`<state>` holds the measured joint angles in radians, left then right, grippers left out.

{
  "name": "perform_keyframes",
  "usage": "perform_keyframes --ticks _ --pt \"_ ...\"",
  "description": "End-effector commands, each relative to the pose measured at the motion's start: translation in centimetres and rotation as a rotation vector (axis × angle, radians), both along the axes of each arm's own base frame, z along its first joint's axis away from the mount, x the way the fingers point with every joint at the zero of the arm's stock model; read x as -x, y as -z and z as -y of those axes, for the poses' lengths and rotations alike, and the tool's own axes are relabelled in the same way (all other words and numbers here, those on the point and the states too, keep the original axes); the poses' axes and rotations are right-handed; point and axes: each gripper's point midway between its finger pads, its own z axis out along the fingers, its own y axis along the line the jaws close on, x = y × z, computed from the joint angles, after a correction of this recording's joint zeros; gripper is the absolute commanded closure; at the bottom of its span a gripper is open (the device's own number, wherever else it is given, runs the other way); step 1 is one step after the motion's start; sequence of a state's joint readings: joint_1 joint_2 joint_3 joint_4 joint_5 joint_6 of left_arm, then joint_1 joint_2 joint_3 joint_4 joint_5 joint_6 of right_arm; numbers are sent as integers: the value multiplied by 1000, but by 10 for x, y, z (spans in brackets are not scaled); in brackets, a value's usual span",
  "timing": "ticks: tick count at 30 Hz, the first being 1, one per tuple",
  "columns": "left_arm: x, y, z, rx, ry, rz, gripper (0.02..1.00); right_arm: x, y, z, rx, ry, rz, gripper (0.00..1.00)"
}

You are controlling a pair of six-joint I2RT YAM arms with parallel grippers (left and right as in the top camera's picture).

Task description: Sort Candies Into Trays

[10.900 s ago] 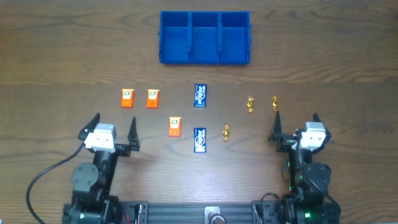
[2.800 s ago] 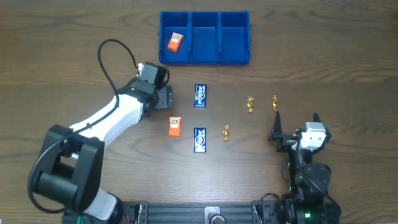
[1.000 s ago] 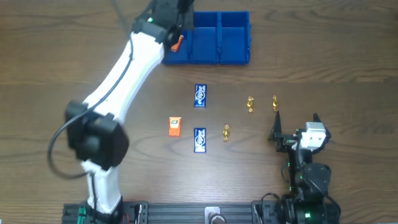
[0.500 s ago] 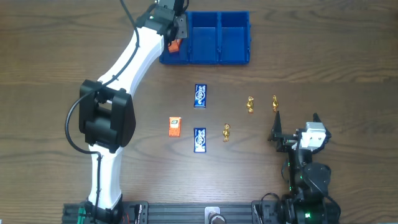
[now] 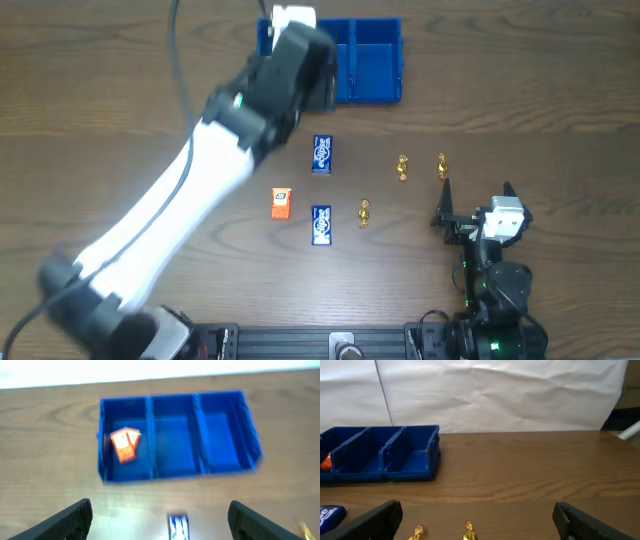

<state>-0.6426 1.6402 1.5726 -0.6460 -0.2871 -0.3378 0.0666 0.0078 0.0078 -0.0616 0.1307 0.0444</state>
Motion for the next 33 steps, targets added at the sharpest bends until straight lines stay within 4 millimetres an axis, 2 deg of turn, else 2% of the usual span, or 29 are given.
perform_keyframes --ticks 1,4,7,11,20,26,33 --pt "49 88 -27 -69 -114 -174 145 0 0 2 -6 11 1 3" --pt "79 143 -35 -66 -132 -302 145 0 0 2 -6 11 1 3" --pt "100 185 -39 -38 -129 -381 150 0 0 2 -6 11 1 3" --pt "117 217 -42 -10 -130 -427 152 0 0 2 -6 11 1 3" --pt "136 250 -44 -54 -141 -508 176 0 0 2 -6 11 1 3" --pt "137 254 -44 -53 -151 -520 191 0 0 2 -6 10 0 3" --pt "138 258 -45 -61 -153 -529 290 0 0 2 -6 11 1 3"
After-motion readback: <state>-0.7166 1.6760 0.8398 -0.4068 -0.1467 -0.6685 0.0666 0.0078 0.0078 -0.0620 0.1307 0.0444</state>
